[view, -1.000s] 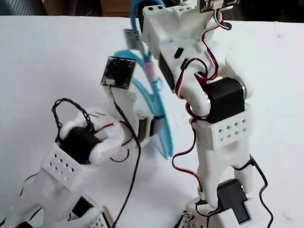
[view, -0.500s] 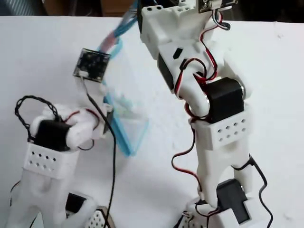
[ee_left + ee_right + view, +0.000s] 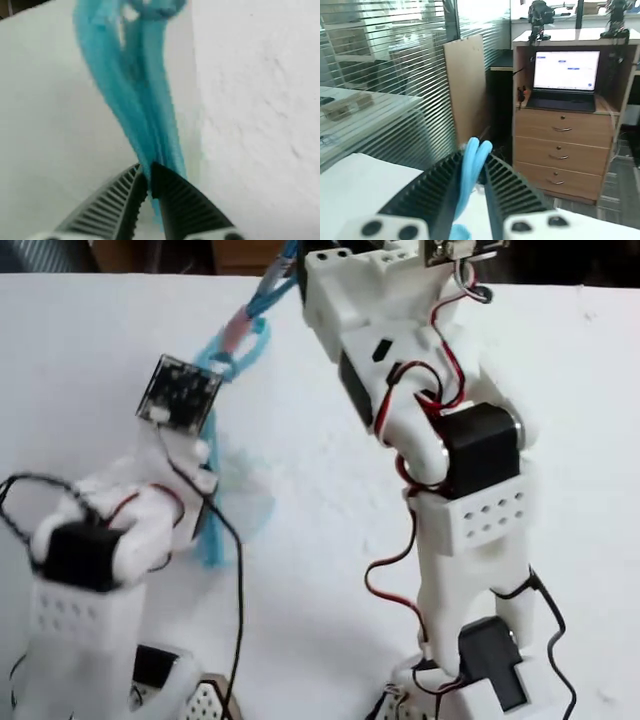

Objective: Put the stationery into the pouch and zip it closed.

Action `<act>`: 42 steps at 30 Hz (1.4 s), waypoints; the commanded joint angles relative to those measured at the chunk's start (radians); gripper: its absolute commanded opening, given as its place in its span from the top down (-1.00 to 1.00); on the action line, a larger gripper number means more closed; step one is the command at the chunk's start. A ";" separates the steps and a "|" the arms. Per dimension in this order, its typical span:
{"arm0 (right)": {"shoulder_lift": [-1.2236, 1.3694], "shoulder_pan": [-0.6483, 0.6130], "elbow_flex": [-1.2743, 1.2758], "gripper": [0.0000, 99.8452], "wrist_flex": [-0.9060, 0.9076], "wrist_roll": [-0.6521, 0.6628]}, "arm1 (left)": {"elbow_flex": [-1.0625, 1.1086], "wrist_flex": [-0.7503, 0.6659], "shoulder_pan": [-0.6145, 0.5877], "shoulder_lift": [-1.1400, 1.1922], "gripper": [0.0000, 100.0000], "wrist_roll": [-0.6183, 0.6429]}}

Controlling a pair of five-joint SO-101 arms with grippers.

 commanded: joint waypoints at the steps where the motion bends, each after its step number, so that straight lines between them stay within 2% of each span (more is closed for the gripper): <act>1: -0.042 0.013 -0.038 0.97 0.002 0.077 | 0.043 -0.011 -0.015 -0.101 0.95 -0.040; 8: -0.094 0.018 -0.034 0.97 0.031 0.249 | 0.193 -0.011 -0.018 -0.202 0.95 -0.057; 14: -0.124 0.087 -0.038 0.97 0.028 0.370 | 0.245 -0.011 -0.024 -0.266 0.95 -0.057; 21: -0.165 0.193 -0.037 0.97 0.028 0.506 | 0.256 -0.011 -0.087 -0.288 0.95 -0.057; 29: -0.176 0.305 -0.040 0.97 0.021 0.575 | 0.252 -0.011 -0.094 -0.289 0.95 -0.055; 35: -0.173 0.383 -0.037 0.97 -0.096 0.632 | 0.247 -0.011 -0.127 -0.289 0.95 -0.055; 42: -0.127 0.420 -0.026 0.97 -0.196 0.632 | 0.247 -0.011 -0.148 -0.289 0.95 -0.055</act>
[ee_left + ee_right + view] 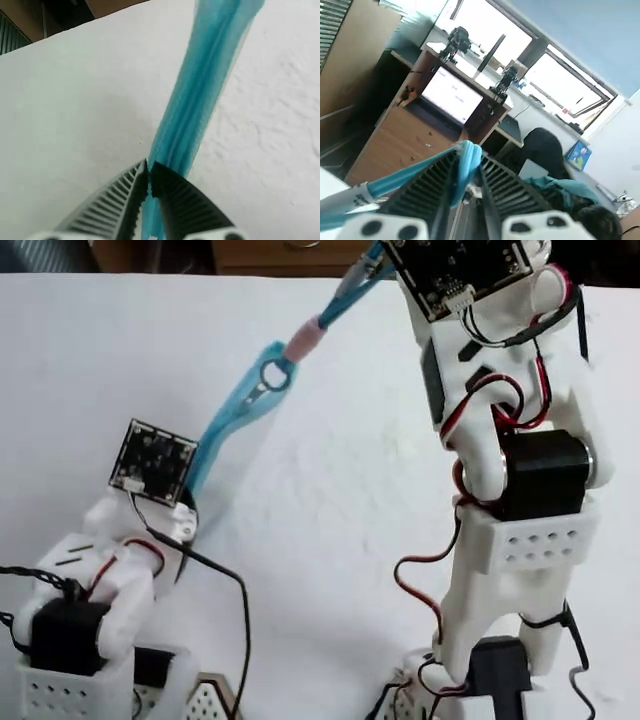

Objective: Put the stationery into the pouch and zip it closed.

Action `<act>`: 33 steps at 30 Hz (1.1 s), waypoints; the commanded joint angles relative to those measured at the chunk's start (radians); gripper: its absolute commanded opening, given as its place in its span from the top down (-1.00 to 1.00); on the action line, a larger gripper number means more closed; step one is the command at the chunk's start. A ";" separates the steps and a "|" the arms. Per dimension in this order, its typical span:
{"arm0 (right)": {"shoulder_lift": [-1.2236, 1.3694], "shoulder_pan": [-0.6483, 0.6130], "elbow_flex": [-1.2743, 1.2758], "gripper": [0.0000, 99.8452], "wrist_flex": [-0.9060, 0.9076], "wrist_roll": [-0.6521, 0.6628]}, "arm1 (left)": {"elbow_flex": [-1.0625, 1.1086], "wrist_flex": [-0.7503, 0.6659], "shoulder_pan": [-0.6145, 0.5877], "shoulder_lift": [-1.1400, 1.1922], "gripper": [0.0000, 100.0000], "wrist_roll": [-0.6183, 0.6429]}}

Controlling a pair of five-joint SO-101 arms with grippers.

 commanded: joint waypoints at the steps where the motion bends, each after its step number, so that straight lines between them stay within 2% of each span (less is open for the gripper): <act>1: 0.005 0.127 -0.025 0.97 -0.137 0.002 | 0.003 0.008 -0.048 -0.001 0.95 -0.008; 7: 0.117 0.223 -0.031 0.97 -0.283 -0.003 | 0.006 0.015 -0.054 -0.001 0.95 -0.038; 12: 0.134 0.232 -0.043 0.97 -0.289 -0.087 | 0.005 0.008 -0.068 -0.001 0.95 -0.037; 21: 0.107 0.133 -0.058 0.97 -0.289 -0.092 | 0.003 -0.049 -0.062 -0.001 0.95 -0.035; 27: 0.025 -0.001 -0.058 0.97 -0.260 -0.094 | -0.035 -0.058 -0.059 0.001 0.95 -0.035; 30: -0.015 -0.081 -0.058 0.97 -0.211 -0.091 | -0.114 -0.049 -0.005 0.002 0.94 -0.034; 33: -0.036 -0.139 -0.058 0.97 -0.176 -0.087 | -0.189 -0.051 0.107 0.004 0.92 0.006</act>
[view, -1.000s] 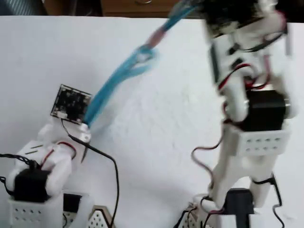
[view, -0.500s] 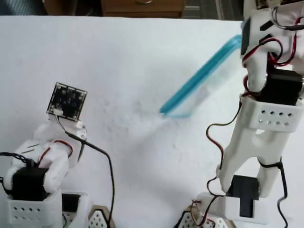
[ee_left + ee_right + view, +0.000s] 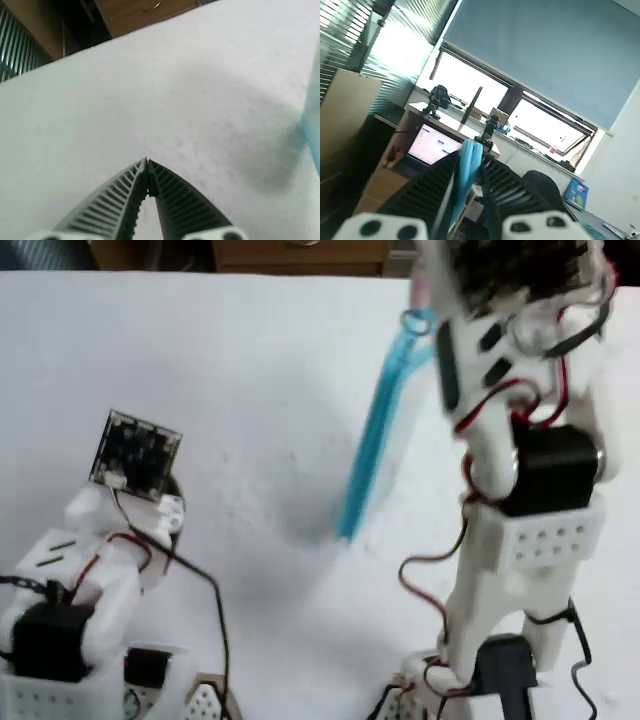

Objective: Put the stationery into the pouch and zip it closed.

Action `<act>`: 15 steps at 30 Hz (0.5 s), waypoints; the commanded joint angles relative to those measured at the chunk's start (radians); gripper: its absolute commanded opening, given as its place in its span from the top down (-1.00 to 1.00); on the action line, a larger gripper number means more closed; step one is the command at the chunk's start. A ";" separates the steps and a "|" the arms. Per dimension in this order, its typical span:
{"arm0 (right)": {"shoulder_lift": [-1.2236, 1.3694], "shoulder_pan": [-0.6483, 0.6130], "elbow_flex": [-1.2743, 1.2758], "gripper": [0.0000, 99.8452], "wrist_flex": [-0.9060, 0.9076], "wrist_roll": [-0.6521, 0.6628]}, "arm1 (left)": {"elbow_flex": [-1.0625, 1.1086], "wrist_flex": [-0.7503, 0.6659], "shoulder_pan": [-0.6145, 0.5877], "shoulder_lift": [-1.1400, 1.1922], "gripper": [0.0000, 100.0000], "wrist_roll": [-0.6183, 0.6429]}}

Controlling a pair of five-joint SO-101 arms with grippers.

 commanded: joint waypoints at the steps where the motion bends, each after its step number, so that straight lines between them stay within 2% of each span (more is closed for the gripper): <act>1: -0.054 -0.051 -0.041 0.97 0.027 -0.005 | -0.104 -0.005 0.128 -0.002 0.87 0.060; 4: -0.054 -0.062 -0.040 0.97 0.054 -0.009 | -0.118 -0.011 0.249 -0.001 0.65 0.178; 7: -0.054 -0.077 -0.035 0.97 0.074 -0.011 | -0.104 -0.051 0.348 0.001 0.52 0.308; 15: -0.053 -0.114 -0.032 0.97 0.101 -0.008 | 0.068 -0.347 0.460 0.001 0.46 0.517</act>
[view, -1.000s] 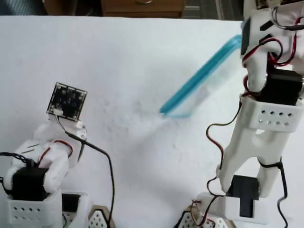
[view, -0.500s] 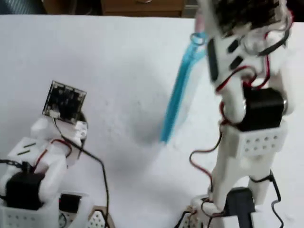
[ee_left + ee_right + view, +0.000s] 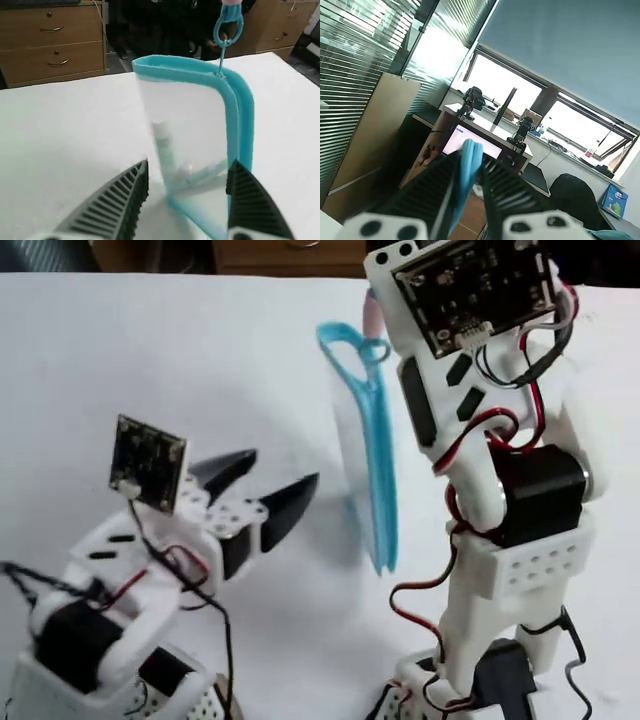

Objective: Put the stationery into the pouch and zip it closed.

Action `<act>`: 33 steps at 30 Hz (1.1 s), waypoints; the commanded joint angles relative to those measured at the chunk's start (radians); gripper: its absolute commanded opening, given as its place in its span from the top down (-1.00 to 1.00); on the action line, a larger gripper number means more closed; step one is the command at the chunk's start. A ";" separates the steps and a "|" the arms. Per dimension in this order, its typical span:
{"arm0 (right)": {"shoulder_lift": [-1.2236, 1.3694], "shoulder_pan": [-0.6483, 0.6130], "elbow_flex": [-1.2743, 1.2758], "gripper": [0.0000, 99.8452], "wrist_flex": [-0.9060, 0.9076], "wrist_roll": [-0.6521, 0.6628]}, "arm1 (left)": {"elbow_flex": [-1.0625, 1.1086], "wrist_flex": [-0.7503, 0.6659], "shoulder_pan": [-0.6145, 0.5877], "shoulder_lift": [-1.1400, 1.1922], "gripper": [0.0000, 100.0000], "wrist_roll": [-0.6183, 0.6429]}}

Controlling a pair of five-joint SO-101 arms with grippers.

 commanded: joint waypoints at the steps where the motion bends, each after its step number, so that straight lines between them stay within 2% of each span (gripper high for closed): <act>1: -0.030 -0.007 -0.031 0.97 0.002 -0.008 | 0.049 -0.126 0.059 0.001 0.46 0.084; 6: -0.030 -0.007 -0.031 0.97 0.002 -0.006 | 0.115 -0.269 0.120 0.054 0.46 0.120; 10: -0.030 -0.007 -0.031 0.97 0.002 -0.005 | 0.081 -0.290 0.120 0.139 0.47 0.190; 18: -0.028 -0.007 -0.029 0.97 0.002 -0.005 | -0.043 -0.287 0.120 0.260 0.47 0.299; 26: -0.028 -0.007 -0.029 0.97 0.002 -0.005 | -0.178 -0.279 0.179 0.415 0.47 0.308; 33: -0.036 -0.007 -0.032 0.97 0.002 -0.005 | -0.285 -0.158 0.166 0.559 0.51 0.325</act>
